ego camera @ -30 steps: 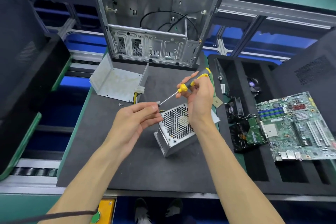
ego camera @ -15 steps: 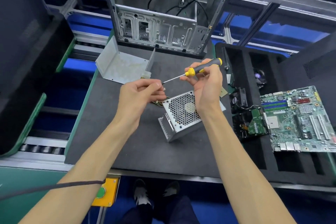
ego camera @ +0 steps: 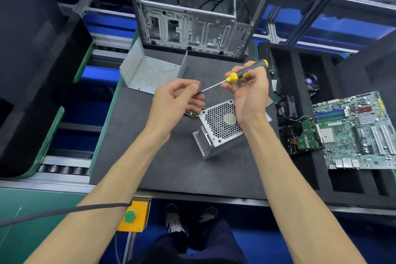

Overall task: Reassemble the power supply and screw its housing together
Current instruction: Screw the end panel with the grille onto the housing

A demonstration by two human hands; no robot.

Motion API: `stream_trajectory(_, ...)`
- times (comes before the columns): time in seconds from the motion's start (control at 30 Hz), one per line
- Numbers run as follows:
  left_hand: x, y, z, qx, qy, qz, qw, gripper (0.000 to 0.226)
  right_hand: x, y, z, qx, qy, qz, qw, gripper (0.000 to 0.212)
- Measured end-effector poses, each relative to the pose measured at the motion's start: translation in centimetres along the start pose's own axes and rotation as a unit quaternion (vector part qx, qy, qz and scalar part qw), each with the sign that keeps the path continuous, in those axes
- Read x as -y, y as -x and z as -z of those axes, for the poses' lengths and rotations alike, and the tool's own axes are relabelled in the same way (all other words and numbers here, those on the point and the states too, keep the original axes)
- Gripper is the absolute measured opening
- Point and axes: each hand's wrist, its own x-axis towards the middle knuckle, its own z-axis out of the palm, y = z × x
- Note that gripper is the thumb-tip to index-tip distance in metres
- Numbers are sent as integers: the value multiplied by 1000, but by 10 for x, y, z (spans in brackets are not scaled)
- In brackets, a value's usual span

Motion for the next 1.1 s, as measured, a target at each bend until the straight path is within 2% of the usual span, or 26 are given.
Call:
stream_trajectory(0.13, 11, 1, 8, -22, -92, 68, 993, 23, 1, 1, 2, -1, -39, 3, 999, 15)
stream_trajectory(0.2, 22, 8, 8, 17, -126, 112, 986, 24, 2, 2, 3, -1, -47, 2, 999, 14)
stream_trajectory(0.33, 31, 21, 6, 112, -119, 160, 974, 26, 4, 4, 3, 4, -37, 8, 999, 12)
stream_trajectory(0.43, 34, 28, 5, 162, -84, 173, 968, 16, 8, 8, 9, 24, -1, 28, 999, 11)
stream_trajectory(0.6, 34, 26, 0, 161, -21, 200, 966, 34, 13, 13, 18, 26, 26, 37, 999, 12)
stream_trajectory(0.73, 34, 25, -1, 158, 11, 197, 967, 29, 13, 16, 20, 29, 44, 58, 997, 13)
stream_trajectory(0.93, 37, 29, 1, 149, 2, 155, 977, 25, 12, 19, 21, 27, 29, 70, 997, 13)
stream_trajectory(1.1, 42, 30, -1, 139, 69, 161, 975, 26, 12, 19, 21, 28, 23, 66, 997, 12)
